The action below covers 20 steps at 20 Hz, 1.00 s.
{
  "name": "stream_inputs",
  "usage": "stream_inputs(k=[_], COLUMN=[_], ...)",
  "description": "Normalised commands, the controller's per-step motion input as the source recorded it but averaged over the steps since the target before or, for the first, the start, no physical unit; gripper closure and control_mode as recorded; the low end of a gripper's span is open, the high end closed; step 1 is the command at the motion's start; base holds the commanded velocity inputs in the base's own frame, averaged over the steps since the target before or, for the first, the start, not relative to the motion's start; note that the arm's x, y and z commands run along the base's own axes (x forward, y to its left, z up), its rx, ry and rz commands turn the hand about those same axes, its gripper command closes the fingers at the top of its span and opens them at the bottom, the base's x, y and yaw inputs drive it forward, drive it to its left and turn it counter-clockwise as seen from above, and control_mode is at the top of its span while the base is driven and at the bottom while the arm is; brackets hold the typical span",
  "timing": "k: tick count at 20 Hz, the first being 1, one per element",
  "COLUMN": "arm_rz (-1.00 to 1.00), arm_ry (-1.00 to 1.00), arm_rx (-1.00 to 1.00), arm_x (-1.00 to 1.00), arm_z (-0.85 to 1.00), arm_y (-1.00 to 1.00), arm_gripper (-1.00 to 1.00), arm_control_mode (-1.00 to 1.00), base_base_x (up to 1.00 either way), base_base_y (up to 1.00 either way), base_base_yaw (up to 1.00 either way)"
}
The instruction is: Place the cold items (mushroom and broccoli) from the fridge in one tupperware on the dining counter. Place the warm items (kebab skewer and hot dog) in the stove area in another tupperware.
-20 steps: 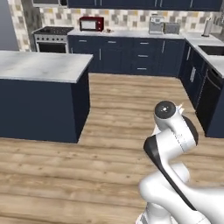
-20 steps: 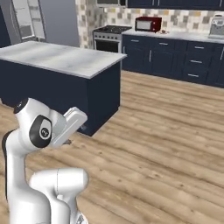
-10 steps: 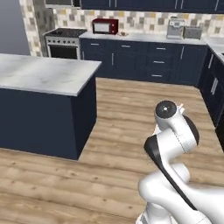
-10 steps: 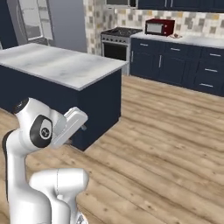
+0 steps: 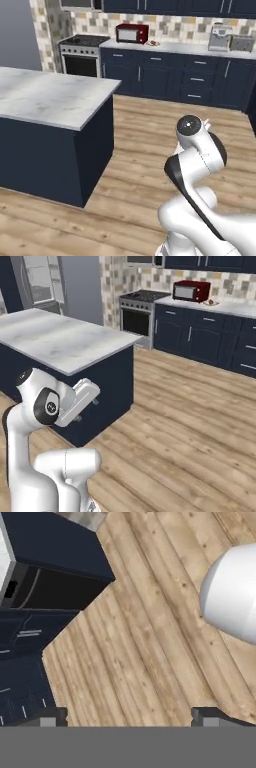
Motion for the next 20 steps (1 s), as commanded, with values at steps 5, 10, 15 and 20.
stream_inputs(k=[5, 10, 15, 20], arm_rz=[0.0, 0.0, 0.0, 0.0], arm_ry=[0.0, 0.0, 0.0, 0.0], arm_rx=[0.0, 0.0, 0.0, 0.0], arm_x=[0.0, 0.0, 0.0, 0.0], arm_z=[0.0, 0.0, 0.0, 0.0], arm_y=[0.0, 0.0, 0.0, 0.0], arm_gripper=[-1.0, -1.0, -1.0, -1.0], arm_control_mode=[1.0, 1.0, 1.0, 1.0], base_base_x=[1.0, 1.0, 1.0, 1.0], base_base_y=[-0.74, -0.74, -0.77, -0.86], base_base_yaw=[0.18, 0.22, 0.27, 0.22])
